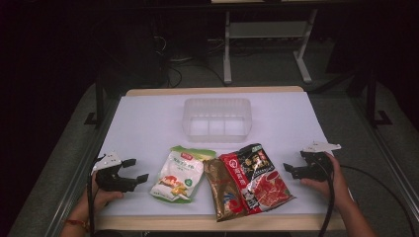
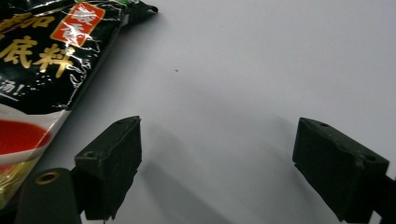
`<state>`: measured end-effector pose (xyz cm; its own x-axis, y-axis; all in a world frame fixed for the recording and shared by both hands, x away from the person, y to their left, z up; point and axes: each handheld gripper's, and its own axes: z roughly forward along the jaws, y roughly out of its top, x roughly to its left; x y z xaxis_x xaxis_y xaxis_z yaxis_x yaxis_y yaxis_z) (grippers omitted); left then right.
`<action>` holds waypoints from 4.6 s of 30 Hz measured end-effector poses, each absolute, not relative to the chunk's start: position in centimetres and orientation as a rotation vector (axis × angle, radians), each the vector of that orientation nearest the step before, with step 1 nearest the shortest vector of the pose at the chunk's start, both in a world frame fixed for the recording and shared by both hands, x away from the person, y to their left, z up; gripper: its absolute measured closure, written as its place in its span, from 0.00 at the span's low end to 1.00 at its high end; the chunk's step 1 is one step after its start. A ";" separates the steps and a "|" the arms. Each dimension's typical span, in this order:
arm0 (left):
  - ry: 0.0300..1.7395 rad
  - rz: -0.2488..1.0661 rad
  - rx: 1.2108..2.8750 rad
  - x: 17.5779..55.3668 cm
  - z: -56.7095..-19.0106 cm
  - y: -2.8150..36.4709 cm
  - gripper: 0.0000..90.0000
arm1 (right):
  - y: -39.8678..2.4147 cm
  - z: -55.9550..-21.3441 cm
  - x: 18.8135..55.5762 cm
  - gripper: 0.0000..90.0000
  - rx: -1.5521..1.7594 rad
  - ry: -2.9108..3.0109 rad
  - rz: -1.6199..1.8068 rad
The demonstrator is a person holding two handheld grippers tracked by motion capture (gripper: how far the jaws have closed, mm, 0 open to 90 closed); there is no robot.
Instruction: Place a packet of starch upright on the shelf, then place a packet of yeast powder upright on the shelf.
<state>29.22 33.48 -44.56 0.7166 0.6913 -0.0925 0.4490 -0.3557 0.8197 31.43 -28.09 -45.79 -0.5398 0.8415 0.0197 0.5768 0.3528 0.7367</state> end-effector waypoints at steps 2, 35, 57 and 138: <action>0.863 0.321 2.007 29.2 -44.5 33.3 0.18 | -28.1 -45.8 31.4 0.16 1.242 2.257 1.011; 0.846 0.021 2.116 36.1 -43.9 26.3 0.14 | -27.7 -46.0 31.4 0.21 1.222 2.267 0.984; 0.759 -0.139 2.237 36.9 -44.1 22.0 0.43 | -27.6 -46.0 31.5 0.22 1.219 2.275 0.965; 0.775 0.410 1.659 31.0 -33.8 24.9 0.97 | -27.7 -45.9 31.3 0.23 1.204 2.247 0.987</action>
<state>31.05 24.88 -33.77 0.7159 0.6835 -0.1427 0.2669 -0.0790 0.9605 31.34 -27.67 -45.87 -0.5459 0.8376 -0.0212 0.5508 0.3779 0.7442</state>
